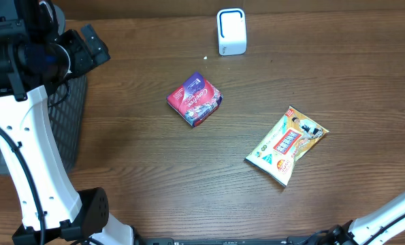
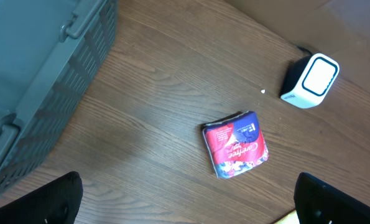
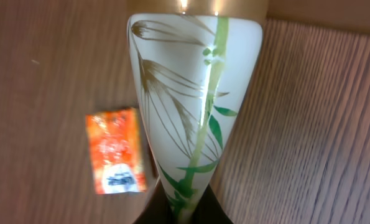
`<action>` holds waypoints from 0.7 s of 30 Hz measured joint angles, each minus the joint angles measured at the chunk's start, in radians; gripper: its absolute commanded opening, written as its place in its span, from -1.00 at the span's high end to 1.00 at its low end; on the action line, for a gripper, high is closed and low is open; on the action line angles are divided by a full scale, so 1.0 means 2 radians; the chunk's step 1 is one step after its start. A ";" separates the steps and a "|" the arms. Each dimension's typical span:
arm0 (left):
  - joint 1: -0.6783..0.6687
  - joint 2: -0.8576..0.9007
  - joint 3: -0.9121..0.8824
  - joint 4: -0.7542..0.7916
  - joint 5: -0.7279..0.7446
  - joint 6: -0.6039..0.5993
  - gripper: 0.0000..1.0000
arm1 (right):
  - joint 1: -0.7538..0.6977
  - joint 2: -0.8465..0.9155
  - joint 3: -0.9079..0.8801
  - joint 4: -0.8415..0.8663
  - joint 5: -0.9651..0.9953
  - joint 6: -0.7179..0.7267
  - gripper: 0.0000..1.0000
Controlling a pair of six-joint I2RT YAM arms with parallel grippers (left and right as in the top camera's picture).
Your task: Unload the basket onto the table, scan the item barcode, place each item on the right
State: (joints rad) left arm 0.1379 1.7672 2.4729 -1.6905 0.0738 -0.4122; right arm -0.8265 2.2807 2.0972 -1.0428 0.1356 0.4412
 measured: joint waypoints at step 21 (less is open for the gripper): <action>0.000 0.000 0.000 0.000 0.000 0.000 -1.00 | 0.003 0.001 0.002 -0.060 -0.082 0.001 -0.12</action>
State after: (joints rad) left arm 0.1379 1.7672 2.4729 -1.6909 0.0738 -0.4122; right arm -0.8200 2.2818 2.1010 -1.1625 -0.0277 0.4438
